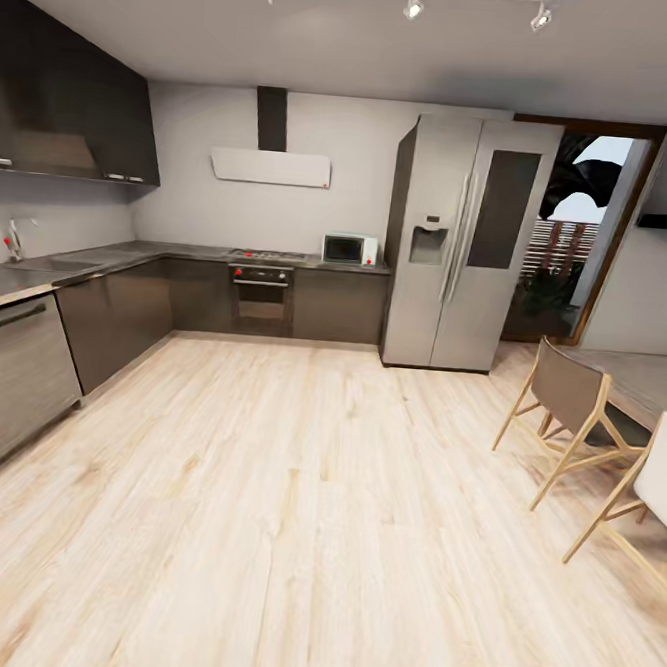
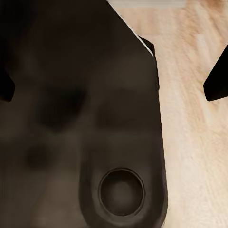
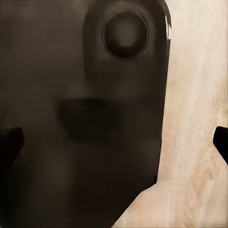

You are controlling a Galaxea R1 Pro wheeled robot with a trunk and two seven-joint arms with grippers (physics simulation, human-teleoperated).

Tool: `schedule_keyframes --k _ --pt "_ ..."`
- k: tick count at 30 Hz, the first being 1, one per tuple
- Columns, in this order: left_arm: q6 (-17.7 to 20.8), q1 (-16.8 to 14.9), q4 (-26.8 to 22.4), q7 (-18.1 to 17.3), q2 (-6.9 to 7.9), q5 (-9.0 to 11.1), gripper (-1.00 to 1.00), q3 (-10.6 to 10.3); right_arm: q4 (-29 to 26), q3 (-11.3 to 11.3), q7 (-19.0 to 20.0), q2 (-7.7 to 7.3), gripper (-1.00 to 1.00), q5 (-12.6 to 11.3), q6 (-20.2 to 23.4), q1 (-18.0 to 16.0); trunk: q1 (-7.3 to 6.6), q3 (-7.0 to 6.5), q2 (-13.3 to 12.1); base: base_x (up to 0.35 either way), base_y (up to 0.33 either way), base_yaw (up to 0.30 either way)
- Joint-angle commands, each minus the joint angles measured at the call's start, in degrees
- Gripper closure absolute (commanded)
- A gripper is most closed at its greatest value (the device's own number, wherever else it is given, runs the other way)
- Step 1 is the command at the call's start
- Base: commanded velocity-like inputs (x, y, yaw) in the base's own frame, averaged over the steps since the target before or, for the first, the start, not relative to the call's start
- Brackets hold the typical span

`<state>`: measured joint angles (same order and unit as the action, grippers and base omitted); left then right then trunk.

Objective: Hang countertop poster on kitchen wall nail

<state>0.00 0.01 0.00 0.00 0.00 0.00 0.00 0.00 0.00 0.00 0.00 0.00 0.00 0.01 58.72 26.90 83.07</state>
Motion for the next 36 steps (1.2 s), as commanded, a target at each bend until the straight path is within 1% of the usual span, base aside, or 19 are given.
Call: schedule_keyframes --k 1,6,8,14,21,24,31,32,35,36 --pt "0.0 0.3 -0.3 0.3 -0.33 -0.2 -1.00 0.3 -0.3 -0.2 -0.1 0.32 -1.00 -0.3 -0.3 -0.3 0.00 0.03 0.0 0.000 0.000 0.000" --pt "0.0 1.9 -1.9 0.2 -1.94 -0.1 -1.00 0.4 -2.0 -0.1 0.0 0.27 -1.00 -0.2 -1.9 -2.0 0.00 0.03 0.0 0.000 0.000 0.000" --pt "0.0 1.9 -2.6 0.2 -2.40 -0.1 -1.00 0.4 -2.2 -0.1 0.0 0.27 -1.00 -0.2 -2.6 -2.6 0.00 0.03 0.0 0.000 0.000 0.000" --pt "0.0 1.9 -3.7 0.2 -2.40 -0.1 -1.00 0.4 -2.2 -0.1 0.0 0.27 -1.00 -0.2 -4.4 -2.6 0.00 0.03 0.0 0.000 0.000 0.000" --pt "0.0 1.8 -3.3 0.2 -2.23 0.0 -1.00 0.3 -1.9 -0.1 0.0 0.25 -1.00 -0.1 -4.1 -2.4 0.00 0.03 0.0 0.000 0.000 0.000" --pt "0.0 1.8 -4.3 0.0 -1.84 -0.2 -1.00 0.0 -2.9 -0.2 -0.1 -0.50 -1.00 -0.2 -4.7 -3.4 0.00 0.03 0.0 0.000 0.000 0.000" --pt "0.0 1.7 -6.6 -0.1 -1.48 -0.3 -1.00 -0.1 -5.2 -0.3 -0.1 -0.89 -1.00 -0.1 -6.9 -5.7 0.00 0.03 0.0 0.000 0.000 0.000" --pt "0.0 1.7 -35.0 -0.1 -1.47 -0.3 -1.00 -0.1 -24.6 -0.3 -0.1 -0.91 -1.00 -0.1 -9.4 -6.8 0.00 0.03 0.0 0.000 0.000 0.000" --pt "0.0 1.7 -39.5 -0.1 -1.42 -0.3 -1.00 0.1 -26.4 -0.2 -0.1 -0.94 -1.00 -0.1 -9.6 -6.9 0.00 0.03 0.0 0.000 0.000 0.000" --pt "0.0 1.7 -40.1 -0.1 -1.39 -0.3 -1.00 0.2 -26.7 -0.2 -0.1 -0.95 -1.00 0.0 -9.6 -6.9 0.00 0.03 0.0 0.000 0.000 0.000"
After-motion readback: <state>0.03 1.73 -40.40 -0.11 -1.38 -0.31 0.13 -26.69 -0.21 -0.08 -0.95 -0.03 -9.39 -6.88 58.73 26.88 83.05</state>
